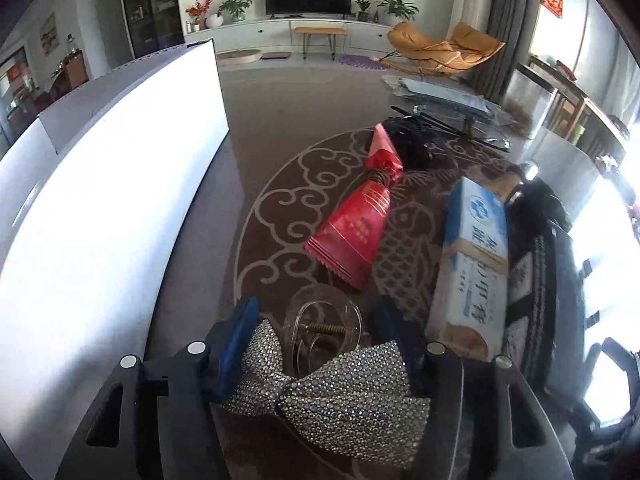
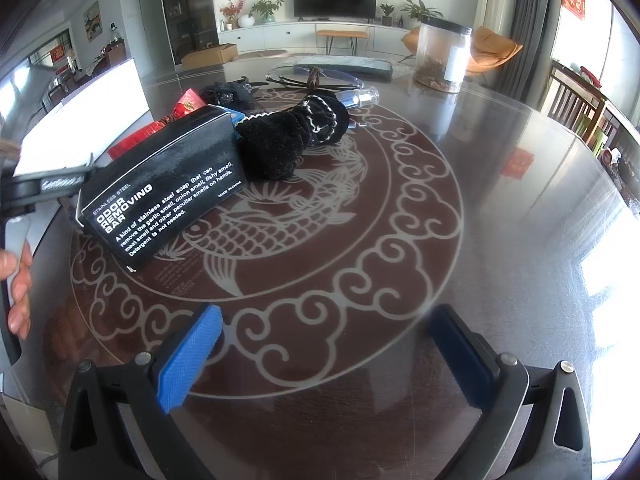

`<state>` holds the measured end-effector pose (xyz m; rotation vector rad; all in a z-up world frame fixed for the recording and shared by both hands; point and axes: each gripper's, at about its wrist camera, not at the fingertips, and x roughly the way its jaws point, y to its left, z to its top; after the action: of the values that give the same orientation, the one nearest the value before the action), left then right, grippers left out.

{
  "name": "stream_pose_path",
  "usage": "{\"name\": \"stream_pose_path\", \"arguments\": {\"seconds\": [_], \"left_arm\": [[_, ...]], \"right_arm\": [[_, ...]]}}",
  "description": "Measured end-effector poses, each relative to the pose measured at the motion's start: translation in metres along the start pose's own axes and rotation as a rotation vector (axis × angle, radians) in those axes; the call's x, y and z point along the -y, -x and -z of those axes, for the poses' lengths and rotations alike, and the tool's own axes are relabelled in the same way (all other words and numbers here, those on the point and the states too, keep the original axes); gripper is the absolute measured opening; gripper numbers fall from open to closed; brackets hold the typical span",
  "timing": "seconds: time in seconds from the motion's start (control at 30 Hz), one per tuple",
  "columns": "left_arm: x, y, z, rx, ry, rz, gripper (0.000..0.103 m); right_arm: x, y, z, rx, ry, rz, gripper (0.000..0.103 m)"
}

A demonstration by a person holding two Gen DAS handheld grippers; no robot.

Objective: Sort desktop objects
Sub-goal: 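Grasp the silver rhinestone bow hair clip with the left gripper, then grasp the black odor removing bar box with the right gripper while the left holds the bow clip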

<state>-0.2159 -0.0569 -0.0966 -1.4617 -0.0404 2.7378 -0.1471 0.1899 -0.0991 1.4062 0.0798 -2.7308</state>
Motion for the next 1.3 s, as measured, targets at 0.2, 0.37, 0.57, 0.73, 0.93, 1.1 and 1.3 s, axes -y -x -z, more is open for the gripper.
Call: {"name": "stream_pose_path", "arguments": {"seconds": [0.2,0.37,0.57,0.73,0.93,1.1,1.3], "left_arm": [[0.009,0.039,0.051,0.002,-0.177,0.129,0.057],[0.008,0.051,0.082,-0.002,-0.199,0.116,0.081],[0.007,0.050,0.091,0.019,-0.191,0.075,0.096],[0.001,0.050,0.091,0.021,-0.169,0.080,0.102],[0.004,0.048,0.090,0.012,-0.182,0.070,0.103],[0.004,0.048,0.091,0.012,-0.184,0.077,0.103],[0.004,0.048,0.091,0.012,-0.185,0.080,0.103]], "right_arm": [[0.000,0.000,0.000,0.000,0.000,0.000,0.103],[0.000,0.000,0.000,-0.001,-0.001,0.001,0.103],[0.000,-0.001,-0.001,-0.001,0.003,-0.003,0.103],[0.009,0.005,-0.024,-0.069,-0.021,-0.070,0.103],[-0.025,0.027,-0.089,0.052,-0.075,-0.189,0.103],[-0.056,-0.009,-0.102,-0.034,-0.027,-0.125,0.103],[0.001,-0.002,-0.066,-0.030,-0.120,-0.113,0.103]]}}
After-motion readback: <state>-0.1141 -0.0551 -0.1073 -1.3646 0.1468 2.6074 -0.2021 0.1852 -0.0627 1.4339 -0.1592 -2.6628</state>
